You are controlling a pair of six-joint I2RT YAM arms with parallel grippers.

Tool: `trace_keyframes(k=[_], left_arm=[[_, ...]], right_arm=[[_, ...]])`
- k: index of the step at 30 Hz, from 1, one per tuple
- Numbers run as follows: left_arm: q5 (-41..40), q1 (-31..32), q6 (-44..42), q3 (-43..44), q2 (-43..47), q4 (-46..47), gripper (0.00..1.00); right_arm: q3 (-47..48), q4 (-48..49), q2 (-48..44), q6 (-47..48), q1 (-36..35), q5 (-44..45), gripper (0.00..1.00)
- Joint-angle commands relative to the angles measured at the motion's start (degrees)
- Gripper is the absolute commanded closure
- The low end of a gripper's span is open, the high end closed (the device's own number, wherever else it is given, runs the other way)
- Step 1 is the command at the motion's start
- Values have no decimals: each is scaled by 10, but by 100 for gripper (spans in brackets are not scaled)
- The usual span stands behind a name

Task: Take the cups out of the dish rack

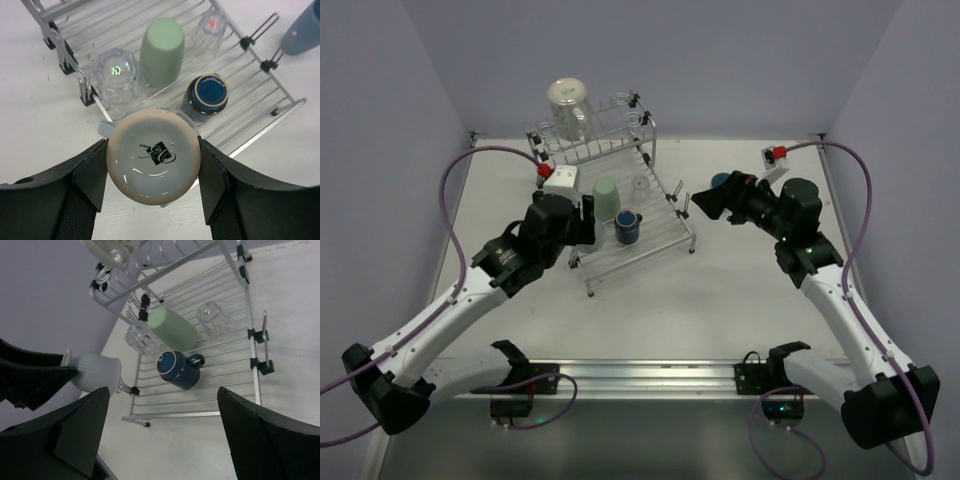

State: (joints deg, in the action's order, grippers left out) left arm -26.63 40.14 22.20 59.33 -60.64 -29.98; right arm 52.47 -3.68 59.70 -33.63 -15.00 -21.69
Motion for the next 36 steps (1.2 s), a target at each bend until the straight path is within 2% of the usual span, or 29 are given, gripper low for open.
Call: trace_keyframes(k=[1,5,6,9,12,13,15,18,22,26,29,33,36], left_arm=[[10,-4,8,61,41,18,89],[88,-3,26,61,68,99,88],[104,-3,39,55,75,121,88],[164,-3,71,29,79,221,88],[213,-3,113,4,79,283,89],[237,-3,123,-3,80,335,89],[262,-4,154,-31,80,384,89],[312,-3,185,-48,68,458,89],[357,-3,207,-58,53,500,89],[365,-3,219,-64,47,511,89],[373,-2,224,-75,43,526,89],[383,-2,231,-93,33,557,89],[389,-2,237,-109,27,575,89]], right_arm=[[-31,109,-40,-58,-5,-95,9],[-119,237,-84,-133,-23,-192,9],[-140,309,-88,-150,-27,-203,9],[-196,414,-101,-234,-31,-221,9],[-222,480,-98,-271,-38,-231,9],[-225,495,-96,-277,-40,-235,8],[-231,544,-86,-303,-49,-245,8],[-236,583,-77,-325,-53,-240,8],[-225,577,-57,-325,-56,-232,8],[-218,556,-42,-318,-66,-224,8],[-214,568,-31,-317,-85,-217,15],[-209,618,-12,-344,-109,-203,39],[-209,668,15,-378,-116,-193,45]])
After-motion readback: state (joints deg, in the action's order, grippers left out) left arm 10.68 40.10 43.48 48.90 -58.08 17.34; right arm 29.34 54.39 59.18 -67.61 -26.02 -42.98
